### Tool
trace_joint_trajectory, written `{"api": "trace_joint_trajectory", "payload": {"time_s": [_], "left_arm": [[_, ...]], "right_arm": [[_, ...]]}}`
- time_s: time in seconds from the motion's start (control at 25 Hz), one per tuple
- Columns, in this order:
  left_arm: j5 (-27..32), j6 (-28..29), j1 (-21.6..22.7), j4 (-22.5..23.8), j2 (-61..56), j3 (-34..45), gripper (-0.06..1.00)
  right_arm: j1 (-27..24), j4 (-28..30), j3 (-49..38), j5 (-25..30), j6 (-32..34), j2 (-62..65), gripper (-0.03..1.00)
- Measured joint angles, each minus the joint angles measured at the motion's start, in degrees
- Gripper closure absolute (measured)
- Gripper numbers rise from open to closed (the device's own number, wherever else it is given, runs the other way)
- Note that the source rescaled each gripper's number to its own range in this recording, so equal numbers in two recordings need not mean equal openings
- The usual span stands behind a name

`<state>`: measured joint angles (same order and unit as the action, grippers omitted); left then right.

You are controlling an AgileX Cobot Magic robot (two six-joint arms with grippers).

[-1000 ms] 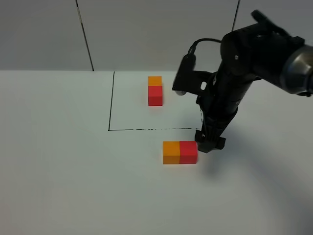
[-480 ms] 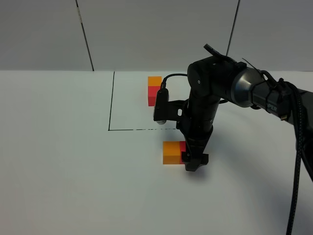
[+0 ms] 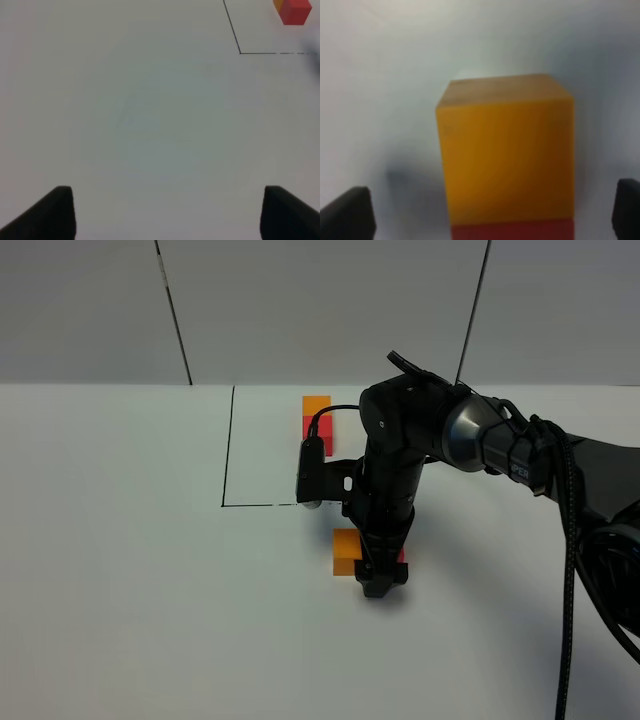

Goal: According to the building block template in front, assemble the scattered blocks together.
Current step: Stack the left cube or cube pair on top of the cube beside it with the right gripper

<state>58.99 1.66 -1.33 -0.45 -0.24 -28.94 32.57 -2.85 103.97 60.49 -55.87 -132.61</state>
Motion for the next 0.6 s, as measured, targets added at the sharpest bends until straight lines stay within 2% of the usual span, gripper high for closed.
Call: {"api": "trace_joint_trajectory", "payload": {"time_s": [0.36, 0.6], "left_arm": [[0.0, 0.0, 0.0, 0.0, 0.0, 0.0, 0.23], [0.0, 0.0, 0.0, 0.0, 0.0, 0.0, 0.23]], "right_arm": [[0.0, -2.1, 0.0, -1.8, 0.0, -1.5, 0.18], [0.1, -2.8, 0.3, -2.1, 0.0, -2.3, 0.21]]}}
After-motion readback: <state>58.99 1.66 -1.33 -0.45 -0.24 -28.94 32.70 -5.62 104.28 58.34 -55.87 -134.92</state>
